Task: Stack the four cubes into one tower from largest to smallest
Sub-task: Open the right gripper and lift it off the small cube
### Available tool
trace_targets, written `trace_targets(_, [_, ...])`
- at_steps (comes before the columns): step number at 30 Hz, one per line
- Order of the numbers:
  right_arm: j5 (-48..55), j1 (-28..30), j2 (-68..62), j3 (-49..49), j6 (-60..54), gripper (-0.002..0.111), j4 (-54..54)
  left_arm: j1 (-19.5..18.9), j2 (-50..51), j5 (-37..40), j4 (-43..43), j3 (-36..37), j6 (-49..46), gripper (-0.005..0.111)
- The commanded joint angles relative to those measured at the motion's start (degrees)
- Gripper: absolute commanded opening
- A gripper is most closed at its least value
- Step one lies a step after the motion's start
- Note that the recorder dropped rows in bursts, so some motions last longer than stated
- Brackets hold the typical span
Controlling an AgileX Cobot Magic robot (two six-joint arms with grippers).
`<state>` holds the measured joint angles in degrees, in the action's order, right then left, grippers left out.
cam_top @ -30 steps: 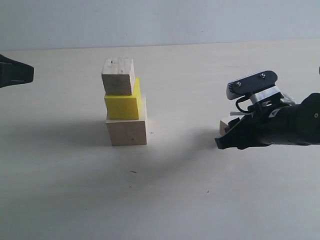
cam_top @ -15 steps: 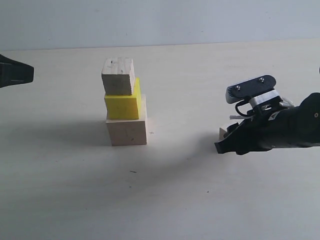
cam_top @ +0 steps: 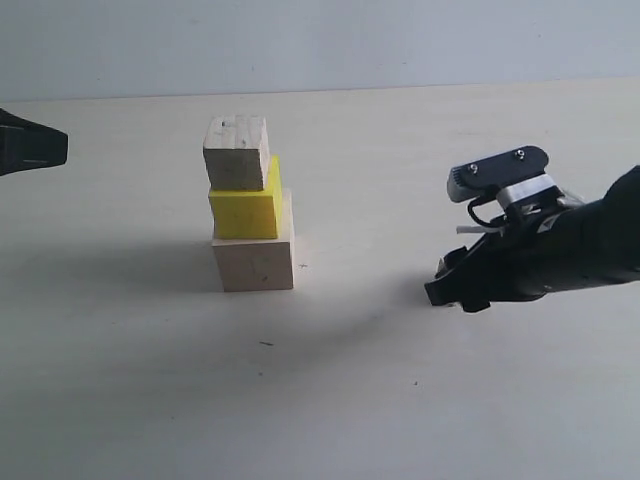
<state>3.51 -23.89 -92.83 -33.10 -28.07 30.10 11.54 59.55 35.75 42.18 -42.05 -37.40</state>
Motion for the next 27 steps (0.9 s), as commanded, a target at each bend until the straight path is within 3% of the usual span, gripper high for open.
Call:
trace_targets(1, [7.99, 0.06, 4.77, -4.36, 0.27, 0.061, -0.52, -0.19, 0.20, -0.62, 0.19, 0.03, -0.07, 0.000])
trace_targets(7, [15.87, 4.39, 8.19, -10.56, 10.74, 0.061, -10.20, -0.19, 0.20, -0.62, 0.08, 0.03, -0.07, 0.000])
trace_targets(12, [36.06, 6.65, 5.87, -20.36, 28.07, 0.061, -27.56, -0.19, 0.20, -0.79, 0.08, 0.03, -0.07, 0.000])
trace_targets(15, [44.77, 6.52, 3.15, -26.67, 28.07, 0.061, -25.28, -0.19, 0.20, -1.26, 0.20, 0.03, -0.07, 0.000])
trace_targets(27, [50.47, 6.52, -8.80, -32.98, 28.68, 0.061, -20.78, -0.19, 0.20, -0.77, 0.43, 0.03, -0.07, 0.000])
